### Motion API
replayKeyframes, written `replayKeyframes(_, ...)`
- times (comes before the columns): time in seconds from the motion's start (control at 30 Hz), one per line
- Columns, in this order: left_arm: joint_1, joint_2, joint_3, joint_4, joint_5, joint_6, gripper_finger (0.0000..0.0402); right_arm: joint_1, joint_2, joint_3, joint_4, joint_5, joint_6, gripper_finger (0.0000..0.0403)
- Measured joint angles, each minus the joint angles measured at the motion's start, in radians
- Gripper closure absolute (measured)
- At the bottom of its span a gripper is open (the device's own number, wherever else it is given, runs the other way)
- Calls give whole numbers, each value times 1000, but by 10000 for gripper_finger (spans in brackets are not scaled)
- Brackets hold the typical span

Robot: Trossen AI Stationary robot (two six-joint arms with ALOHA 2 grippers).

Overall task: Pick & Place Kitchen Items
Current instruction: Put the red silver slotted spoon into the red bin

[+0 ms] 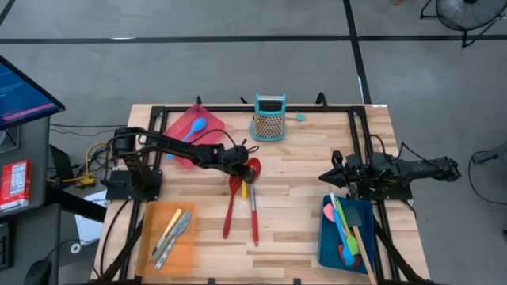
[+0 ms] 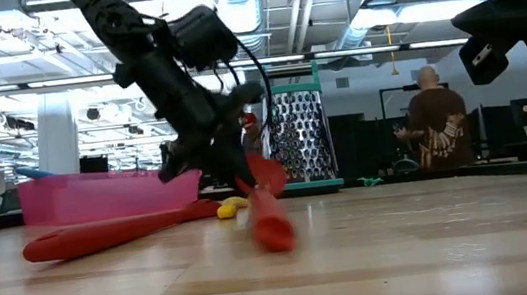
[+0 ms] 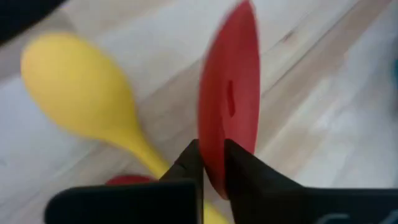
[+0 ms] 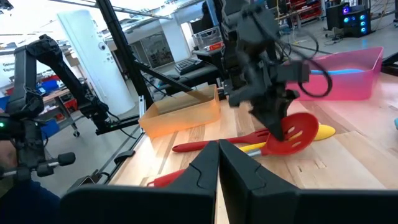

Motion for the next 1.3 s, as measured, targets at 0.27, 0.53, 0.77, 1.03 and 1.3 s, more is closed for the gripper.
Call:
replayKeyframes(0.27, 28, -145, 0, 23, -10, 20, 400, 0, 0, 0, 0, 0, 0, 393)
replayKeyframes(0.53, 26, -451, 0, 99, 36, 19, 400, 0, 0, 0, 0, 0, 0, 393)
replayKeyframes(0.77, 28, -741, 0, 245, 116, 12, 401, 0, 0, 0, 0, 0, 0, 393)
replayKeyframes(1.03, 20, -997, 0, 402, 199, -12, 401, 0, 0, 0, 0, 0, 0, 393)
replayKeyframes(1.3, -10, -1123, 0, 677, 374, -36, 401, 0, 0, 0, 0, 0, 0, 393)
